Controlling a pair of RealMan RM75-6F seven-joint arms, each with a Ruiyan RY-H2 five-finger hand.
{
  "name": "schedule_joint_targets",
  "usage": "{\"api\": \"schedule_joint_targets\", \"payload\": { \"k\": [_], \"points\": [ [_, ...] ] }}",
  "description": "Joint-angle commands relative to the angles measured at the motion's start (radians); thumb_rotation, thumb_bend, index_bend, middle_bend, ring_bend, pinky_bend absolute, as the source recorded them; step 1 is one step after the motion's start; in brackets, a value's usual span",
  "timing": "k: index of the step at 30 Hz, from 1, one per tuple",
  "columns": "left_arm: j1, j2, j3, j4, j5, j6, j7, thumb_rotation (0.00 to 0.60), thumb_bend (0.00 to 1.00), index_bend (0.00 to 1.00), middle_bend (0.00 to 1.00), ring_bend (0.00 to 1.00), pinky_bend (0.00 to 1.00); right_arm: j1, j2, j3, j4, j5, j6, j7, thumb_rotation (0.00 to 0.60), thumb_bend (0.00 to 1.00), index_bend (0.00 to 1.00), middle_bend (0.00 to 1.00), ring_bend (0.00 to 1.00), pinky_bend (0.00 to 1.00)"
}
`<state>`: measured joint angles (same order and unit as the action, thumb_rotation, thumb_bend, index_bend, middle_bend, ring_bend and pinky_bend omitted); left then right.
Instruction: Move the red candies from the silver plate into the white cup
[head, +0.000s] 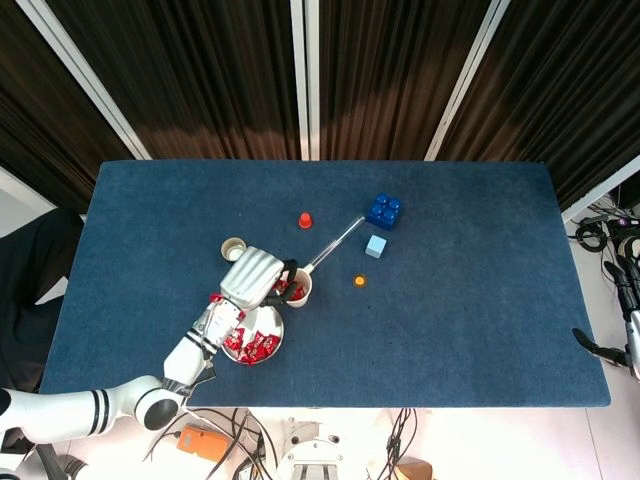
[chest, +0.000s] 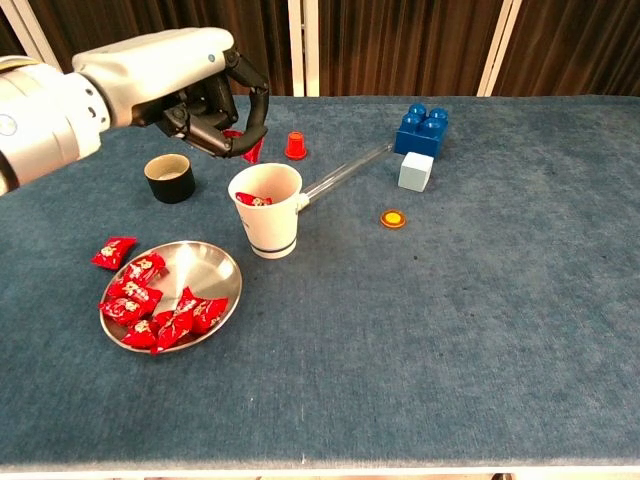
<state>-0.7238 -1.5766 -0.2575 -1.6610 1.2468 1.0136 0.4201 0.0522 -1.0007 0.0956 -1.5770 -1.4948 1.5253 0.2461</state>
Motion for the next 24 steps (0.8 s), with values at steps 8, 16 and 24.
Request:
{"api": "schedule_joint_targets", "payload": {
  "k": [8, 16, 24],
  "points": [
    [-0.056, -0.061, -0.002, 0.066, -0.084, -0.023, 0.032, 0.527, 0.23, 0.43, 0.95, 0.92, 0.86, -0.002, -0.002, -0.001, 0.008, 0.002, -0.003, 0.009, 0.6, 0.33, 0.0, 0.03, 0.0, 0.0],
    [0.046, 0.033, 0.049, -0.012, 0.039, 0.153, -0.041, 0.533, 0.15, 0.32, 0.95, 0.92, 0.86, -0.004, 0.007, 0.003, 0.003, -0.005, 0.008, 0.011, 0.6, 0.33, 0.0, 0.03, 0.0, 0.0],
    [0.165, 0.172, 0.15, -0.027, 0.11, 0.234, -0.125, 0.531, 0.21, 0.4, 0.94, 0.91, 0.86, 0.003, 0.01, 0.001, -0.021, -0.034, 0.018, -0.009, 0.6, 0.33, 0.0, 0.03, 0.0, 0.0]
  ]
}}
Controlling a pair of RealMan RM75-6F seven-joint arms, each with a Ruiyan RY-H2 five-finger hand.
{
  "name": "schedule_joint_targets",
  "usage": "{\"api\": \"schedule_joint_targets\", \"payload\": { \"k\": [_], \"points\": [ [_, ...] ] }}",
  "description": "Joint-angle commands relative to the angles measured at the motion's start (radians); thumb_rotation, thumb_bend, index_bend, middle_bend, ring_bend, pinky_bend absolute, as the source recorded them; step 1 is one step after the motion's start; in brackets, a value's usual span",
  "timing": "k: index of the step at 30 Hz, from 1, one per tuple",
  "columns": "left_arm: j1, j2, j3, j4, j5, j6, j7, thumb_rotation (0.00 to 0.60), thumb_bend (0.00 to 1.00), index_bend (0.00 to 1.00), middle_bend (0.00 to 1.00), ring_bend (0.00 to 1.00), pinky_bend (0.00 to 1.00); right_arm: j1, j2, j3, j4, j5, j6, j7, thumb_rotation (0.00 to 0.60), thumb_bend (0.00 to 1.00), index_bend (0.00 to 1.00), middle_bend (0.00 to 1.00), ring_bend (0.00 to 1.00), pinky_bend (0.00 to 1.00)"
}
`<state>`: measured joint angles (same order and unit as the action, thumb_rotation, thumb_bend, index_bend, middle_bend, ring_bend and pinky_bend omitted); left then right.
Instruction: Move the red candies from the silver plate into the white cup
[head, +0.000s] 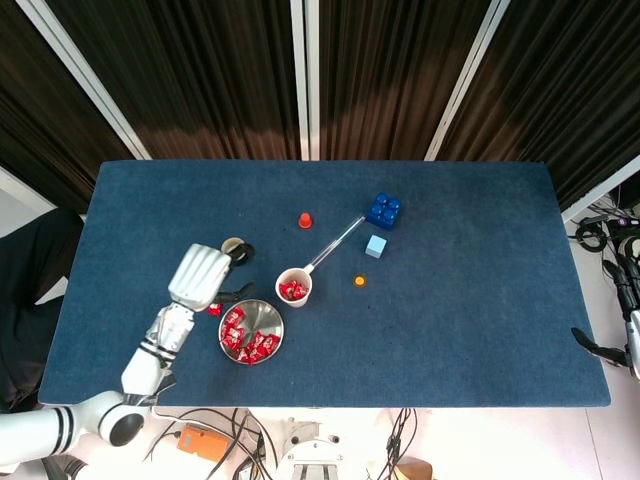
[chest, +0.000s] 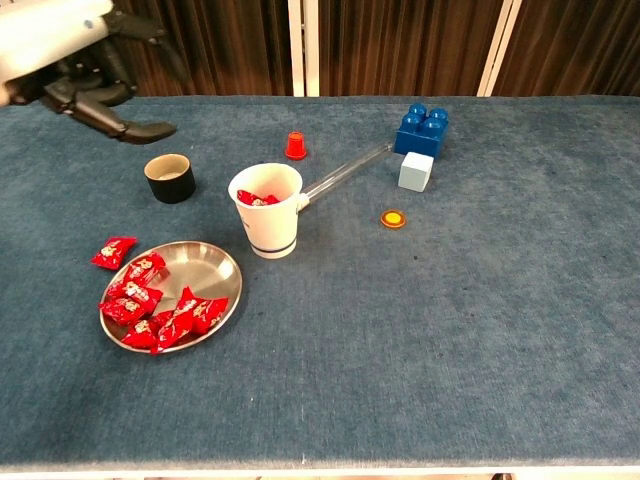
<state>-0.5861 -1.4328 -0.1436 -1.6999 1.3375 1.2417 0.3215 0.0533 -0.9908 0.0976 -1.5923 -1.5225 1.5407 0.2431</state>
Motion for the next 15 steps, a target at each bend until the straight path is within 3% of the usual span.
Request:
{"api": "schedule_joint_targets", "payload": {
  "k": [1, 9, 15],
  "points": [
    [0.032, 0.032, 0.047, 0.026, 0.018, -0.003, -0.027, 0.529, 0.23, 0.41, 0.94, 0.91, 0.86, 0.003, 0.001, -0.002, -0.009, -0.01, 0.003, -0.009, 0.6, 0.33, 0.0, 0.03, 0.0, 0.0],
    [0.039, -0.02, 0.098, 0.192, -0.037, -0.11, -0.026, 0.558, 0.23, 0.41, 0.94, 0.91, 0.86, 0.001, 0.01, -0.007, -0.042, -0.029, 0.015, -0.039, 0.6, 0.33, 0.0, 0.03, 0.0, 0.0],
    [0.04, -0.048, 0.107, 0.233, -0.061, -0.148, -0.003, 0.577, 0.21, 0.41, 0.94, 0.91, 0.86, 0.002, 0.018, -0.009, -0.063, -0.036, 0.018, -0.058, 0.6, 0.33, 0.0, 0.03, 0.0, 0.0]
  ]
}}
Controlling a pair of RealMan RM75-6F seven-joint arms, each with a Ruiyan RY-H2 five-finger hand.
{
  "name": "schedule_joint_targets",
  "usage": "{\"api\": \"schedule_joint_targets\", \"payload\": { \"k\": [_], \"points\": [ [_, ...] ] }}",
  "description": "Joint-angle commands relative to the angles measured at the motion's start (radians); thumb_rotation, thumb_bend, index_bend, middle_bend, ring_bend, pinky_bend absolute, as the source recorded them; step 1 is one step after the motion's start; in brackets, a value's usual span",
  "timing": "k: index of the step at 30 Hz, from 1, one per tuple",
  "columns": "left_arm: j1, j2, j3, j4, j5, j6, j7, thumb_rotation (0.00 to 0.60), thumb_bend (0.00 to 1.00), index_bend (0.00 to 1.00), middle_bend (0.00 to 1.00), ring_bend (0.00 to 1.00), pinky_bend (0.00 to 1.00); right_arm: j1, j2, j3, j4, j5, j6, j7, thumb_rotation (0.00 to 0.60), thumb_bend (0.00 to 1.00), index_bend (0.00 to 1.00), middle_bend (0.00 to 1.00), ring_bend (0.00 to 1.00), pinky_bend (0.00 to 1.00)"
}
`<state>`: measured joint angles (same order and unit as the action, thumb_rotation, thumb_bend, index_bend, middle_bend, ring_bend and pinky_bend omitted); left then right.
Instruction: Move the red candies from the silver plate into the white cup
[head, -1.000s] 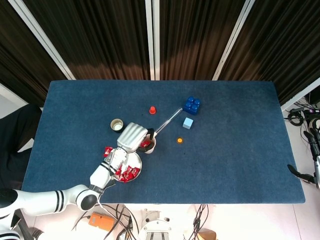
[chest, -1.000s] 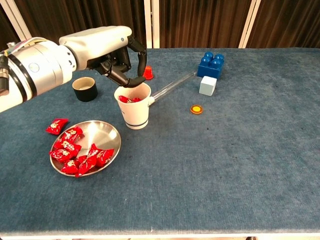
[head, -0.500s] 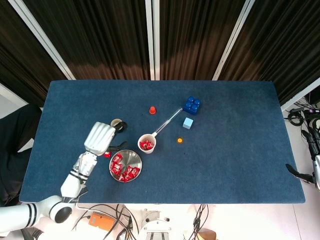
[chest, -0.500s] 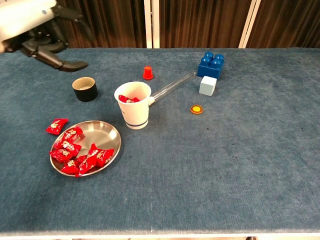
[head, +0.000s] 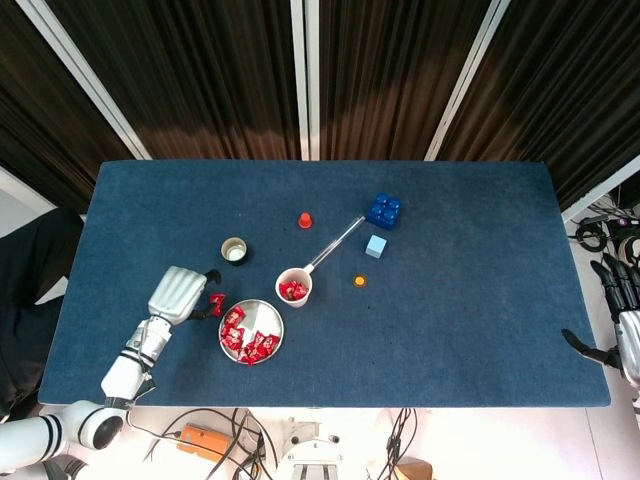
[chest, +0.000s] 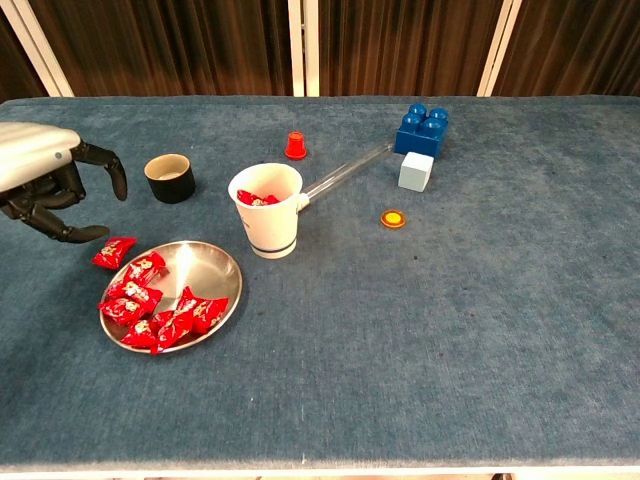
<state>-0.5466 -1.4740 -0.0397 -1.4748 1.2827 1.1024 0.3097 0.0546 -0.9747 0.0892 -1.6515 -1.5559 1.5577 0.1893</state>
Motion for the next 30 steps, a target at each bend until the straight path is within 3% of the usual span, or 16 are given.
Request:
{"api": "schedule_joint_targets", "payload": {
  "k": [1, 23, 30],
  "points": [
    [0.0, -0.009, 0.004, 0.011, -0.008, -0.012, 0.015, 0.576, 0.21, 0.41, 0.94, 0.91, 0.86, 0.001, 0.002, -0.001, -0.008, -0.003, 0.001, -0.008, 0.6, 0.33, 0.0, 0.03, 0.0, 0.0],
    [-0.003, -0.046, -0.002, 0.063, -0.07, -0.088, 0.049, 0.572, 0.2, 0.43, 0.94, 0.91, 0.86, -0.004, -0.003, -0.005, -0.002, 0.009, -0.001, -0.004, 0.6, 0.33, 0.0, 0.03, 0.0, 0.0],
    [-0.007, -0.054, -0.008, 0.083, -0.077, -0.112, 0.016, 0.568, 0.24, 0.48, 0.94, 0.91, 0.86, -0.004, -0.004, -0.005, 0.002, 0.013, -0.004, -0.001, 0.6, 0.33, 0.0, 0.03, 0.0, 0.0]
  ]
}}
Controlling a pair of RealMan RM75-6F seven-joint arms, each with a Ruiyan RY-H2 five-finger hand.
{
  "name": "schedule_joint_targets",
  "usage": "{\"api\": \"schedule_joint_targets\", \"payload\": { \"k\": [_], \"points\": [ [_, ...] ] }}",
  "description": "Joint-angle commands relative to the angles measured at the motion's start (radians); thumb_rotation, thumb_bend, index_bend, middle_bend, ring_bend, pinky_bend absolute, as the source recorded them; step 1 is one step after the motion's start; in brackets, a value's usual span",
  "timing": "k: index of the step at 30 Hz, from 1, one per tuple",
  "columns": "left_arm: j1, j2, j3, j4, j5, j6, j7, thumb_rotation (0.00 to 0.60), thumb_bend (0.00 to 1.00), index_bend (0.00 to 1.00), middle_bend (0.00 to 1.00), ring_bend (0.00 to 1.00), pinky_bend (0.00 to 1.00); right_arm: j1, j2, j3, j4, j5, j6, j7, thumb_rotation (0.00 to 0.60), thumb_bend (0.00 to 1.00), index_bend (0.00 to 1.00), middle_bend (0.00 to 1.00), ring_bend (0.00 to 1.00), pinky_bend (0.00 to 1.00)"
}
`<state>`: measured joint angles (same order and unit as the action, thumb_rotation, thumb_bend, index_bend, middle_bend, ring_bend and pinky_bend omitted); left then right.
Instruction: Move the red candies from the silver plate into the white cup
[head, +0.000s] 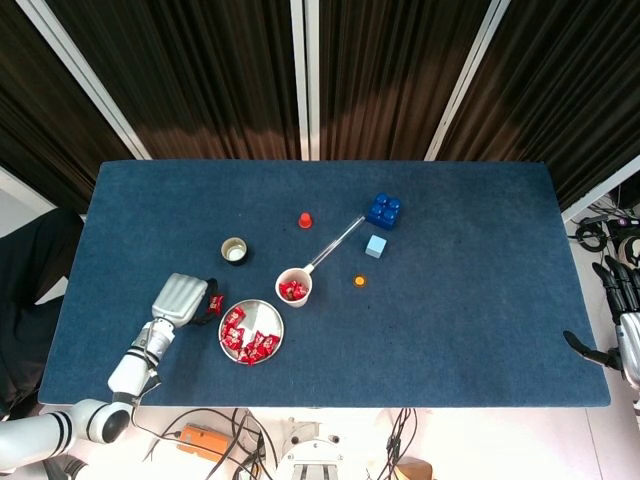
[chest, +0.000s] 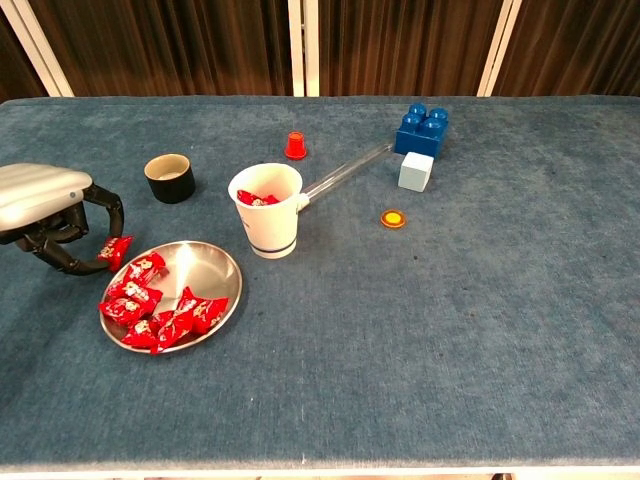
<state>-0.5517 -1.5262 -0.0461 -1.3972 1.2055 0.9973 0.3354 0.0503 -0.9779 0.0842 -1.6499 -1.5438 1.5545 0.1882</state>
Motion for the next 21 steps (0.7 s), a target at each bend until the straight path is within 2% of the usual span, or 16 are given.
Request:
{"api": "schedule_joint_targets", "payload": {
  "k": [1, 6, 11, 15, 21],
  "points": [
    [-0.003, -0.002, -0.001, 0.007, 0.001, -0.011, -0.013, 0.567, 0.25, 0.49, 0.94, 0.92, 0.86, 0.001, -0.001, 0.0, 0.0, 0.001, -0.002, 0.0, 0.6, 0.33, 0.0, 0.03, 0.0, 0.0],
    [-0.007, -0.004, -0.004, 0.017, 0.006, -0.021, -0.028, 0.567, 0.32, 0.55, 0.94, 0.92, 0.86, 0.003, -0.001, 0.001, 0.0, 0.004, -0.005, -0.001, 0.6, 0.33, 0.0, 0.03, 0.0, 0.0],
    [-0.003, 0.008, -0.01, 0.006, 0.017, -0.008, -0.044, 0.567, 0.33, 0.57, 0.94, 0.92, 0.86, 0.004, -0.001, 0.003, 0.0, 0.005, -0.005, -0.002, 0.6, 0.33, 0.0, 0.03, 0.0, 0.0],
    [0.009, 0.039, -0.027, -0.042, 0.041, 0.043, -0.064, 0.568, 0.33, 0.57, 0.94, 0.92, 0.86, 0.005, -0.002, 0.004, 0.002, 0.006, -0.006, -0.002, 0.6, 0.33, 0.0, 0.03, 0.0, 0.0],
    [0.009, 0.094, -0.08, -0.176, 0.129, 0.151, -0.106, 0.565, 0.33, 0.57, 0.94, 0.92, 0.86, 0.005, -0.005, 0.005, 0.005, 0.008, -0.005, -0.001, 0.6, 0.33, 0.0, 0.03, 0.0, 0.0]
  ]
}}
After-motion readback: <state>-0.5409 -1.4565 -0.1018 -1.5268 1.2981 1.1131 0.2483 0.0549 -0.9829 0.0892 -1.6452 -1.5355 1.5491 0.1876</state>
